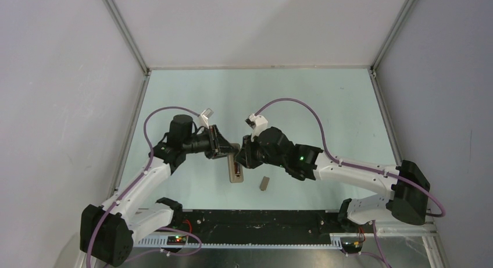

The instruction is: Load the batteries into the remote control

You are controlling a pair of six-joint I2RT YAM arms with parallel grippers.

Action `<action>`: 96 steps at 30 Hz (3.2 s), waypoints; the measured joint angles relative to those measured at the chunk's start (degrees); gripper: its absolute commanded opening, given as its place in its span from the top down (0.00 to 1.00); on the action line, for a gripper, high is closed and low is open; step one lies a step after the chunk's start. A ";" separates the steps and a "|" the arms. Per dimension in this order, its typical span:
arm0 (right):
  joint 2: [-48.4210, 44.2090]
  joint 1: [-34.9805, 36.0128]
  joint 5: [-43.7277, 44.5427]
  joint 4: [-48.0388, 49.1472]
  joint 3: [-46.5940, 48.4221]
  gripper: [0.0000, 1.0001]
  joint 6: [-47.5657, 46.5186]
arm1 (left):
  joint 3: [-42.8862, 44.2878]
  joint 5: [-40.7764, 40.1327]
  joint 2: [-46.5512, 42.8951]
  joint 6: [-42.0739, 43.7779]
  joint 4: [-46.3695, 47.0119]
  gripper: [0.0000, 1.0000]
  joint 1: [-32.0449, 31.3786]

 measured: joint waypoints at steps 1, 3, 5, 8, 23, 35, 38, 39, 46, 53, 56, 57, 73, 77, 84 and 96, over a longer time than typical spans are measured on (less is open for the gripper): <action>0.00 -0.02 -0.07 0.00 0.00 0.81 -0.11 | 0.00 0.00 0.00 0.28 0.00 1.00 0.00; 0.00 -0.02 -0.09 0.00 0.00 0.81 -0.17 | 0.00 0.00 0.00 0.42 0.00 1.00 0.00; 0.00 0.07 -0.04 -0.02 0.00 0.81 -0.31 | 0.00 0.02 0.00 0.50 0.00 1.00 0.00; 0.00 0.57 0.68 -0.04 0.00 0.83 -0.66 | 0.00 0.28 0.00 0.94 -0.07 1.00 0.00; 0.46 1.07 0.24 0.74 -0.48 0.87 0.68 | 0.07 0.00 0.00 0.83 -1.14 1.00 0.04; -0.26 1.05 -1.16 7.23 -4.72 0.88 3.61 | 0.13 0.13 0.00 -0.26 -3.89 1.00 1.22; -0.63 0.98 -1.29 8.76 -5.27 0.88 3.85 | 0.66 0.61 -0.02 -1.09 -4.31 1.00 1.70; -0.81 0.94 -1.90 9.44 -5.53 0.88 4.09 | 0.87 0.57 -0.02 -1.53 -4.22 1.00 1.86; -1.46 1.14 -3.13 12.41 -6.67 0.88 4.87 | 2.64 0.79 -0.09 -2.69 -4.13 1.00 2.95; -2.49 1.09 -3.67 13.60 -7.45 0.86 4.87 | 3.02 1.88 -0.13 -3.08 -4.07 1.00 3.32; -3.08 0.83 -4.15 13.46 -7.50 0.81 4.85 | 3.10 2.40 -0.33 -2.99 -3.67 1.00 3.32; -3.28 0.68 -4.48 13.25 -7.48 0.79 4.85 | 3.10 2.45 -0.52 -2.80 -3.43 1.00 3.32; -5.99 0.42 -2.60 5.81 -1.84 0.72 2.43 | 3.08 4.37 -1.88 0.92 -1.66 1.00 3.41; -5.51 0.42 -0.46 3.80 -0.48 0.75 1.20 | 3.08 5.29 -1.99 2.08 -1.70 1.00 3.32; -3.15 0.55 1.31 2.78 0.76 0.79 -0.55 | 3.08 5.90 -1.99 3.41 -1.97 1.00 2.97; -0.72 1.57 2.54 1.05 1.60 0.88 -1.68 | 3.06 5.05 -1.88 4.83 -3.98 1.00 2.86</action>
